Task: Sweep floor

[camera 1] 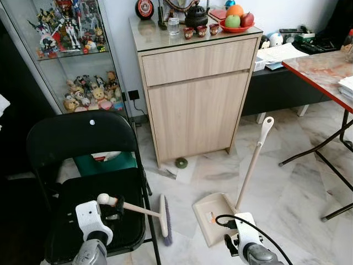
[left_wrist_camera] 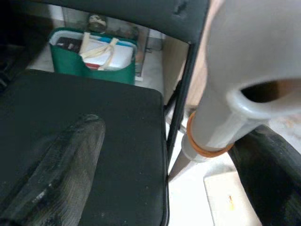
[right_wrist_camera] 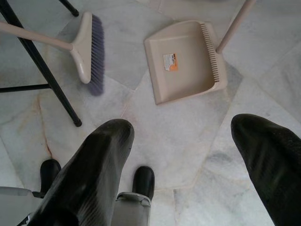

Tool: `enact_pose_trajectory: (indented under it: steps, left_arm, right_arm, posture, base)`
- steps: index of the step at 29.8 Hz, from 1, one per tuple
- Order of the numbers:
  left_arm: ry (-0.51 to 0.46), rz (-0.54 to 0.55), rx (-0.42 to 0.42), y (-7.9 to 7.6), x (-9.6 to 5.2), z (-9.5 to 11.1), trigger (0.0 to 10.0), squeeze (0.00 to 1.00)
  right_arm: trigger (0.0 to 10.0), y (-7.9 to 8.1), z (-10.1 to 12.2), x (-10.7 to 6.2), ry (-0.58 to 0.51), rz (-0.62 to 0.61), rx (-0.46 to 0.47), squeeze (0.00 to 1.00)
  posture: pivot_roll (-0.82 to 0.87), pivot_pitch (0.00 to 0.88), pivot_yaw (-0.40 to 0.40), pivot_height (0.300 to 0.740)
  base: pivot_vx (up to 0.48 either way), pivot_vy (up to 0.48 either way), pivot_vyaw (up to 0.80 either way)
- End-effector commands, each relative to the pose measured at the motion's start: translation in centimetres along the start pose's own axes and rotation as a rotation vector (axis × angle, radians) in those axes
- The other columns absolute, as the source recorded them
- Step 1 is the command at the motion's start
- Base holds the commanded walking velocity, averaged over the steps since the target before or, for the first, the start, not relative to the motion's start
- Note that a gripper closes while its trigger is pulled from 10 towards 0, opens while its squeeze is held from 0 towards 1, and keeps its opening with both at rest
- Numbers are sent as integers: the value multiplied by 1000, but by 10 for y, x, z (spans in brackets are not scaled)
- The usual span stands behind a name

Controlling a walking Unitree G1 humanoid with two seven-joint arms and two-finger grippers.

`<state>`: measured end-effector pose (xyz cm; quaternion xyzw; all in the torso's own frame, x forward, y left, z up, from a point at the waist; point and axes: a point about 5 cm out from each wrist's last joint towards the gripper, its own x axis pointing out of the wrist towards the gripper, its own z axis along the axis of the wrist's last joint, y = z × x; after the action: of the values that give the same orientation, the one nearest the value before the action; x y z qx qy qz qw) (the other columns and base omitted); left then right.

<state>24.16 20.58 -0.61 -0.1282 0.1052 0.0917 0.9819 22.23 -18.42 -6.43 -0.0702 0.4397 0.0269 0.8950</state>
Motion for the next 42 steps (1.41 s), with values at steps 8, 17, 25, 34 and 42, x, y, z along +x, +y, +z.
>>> enact_pose_trajectory:
  steps: [8, 17, 25, 34, 42]
  left_arm:
    - [1, 11, -34, 2, 6, -1, 10000, 0]
    - [14, -48, -48, -3, 7, -2, 10000, 0]
    - [24, -45, -23, -2, 7, -4, 10000, 0]
    - [20, -55, -12, -6, 9, -3, 9255, 0]
    - [15, -56, -8, -7, 10, -2, 1569, 0]
  right_arm:
    - [10000, 0, -5, -1, 6, -3, 24, 0]
    - [10000, -1, -6, -1, 8, -4, 23, 0]
    - [10000, 0, -6, -1, 7, -2, 23, 0]
    - [10000, 1, -5, -1, 6, 0, 26, 0]
    - [10000, 2, -6, -1, 7, -1, 28, 0]
  posture:
    - [-279, 11, 71, 740]
    - [-278, 12, 68, 740]
    - [-278, 11, 68, 740]
    - [-278, 12, 70, 740]
    - [-279, 14, 72, 740]
  base:
    - [0, 0, 0]
    - [0, 0, 0]
    - [0, 0, 0]
    - [0, 0, 0]
    - [0, 0, 0]
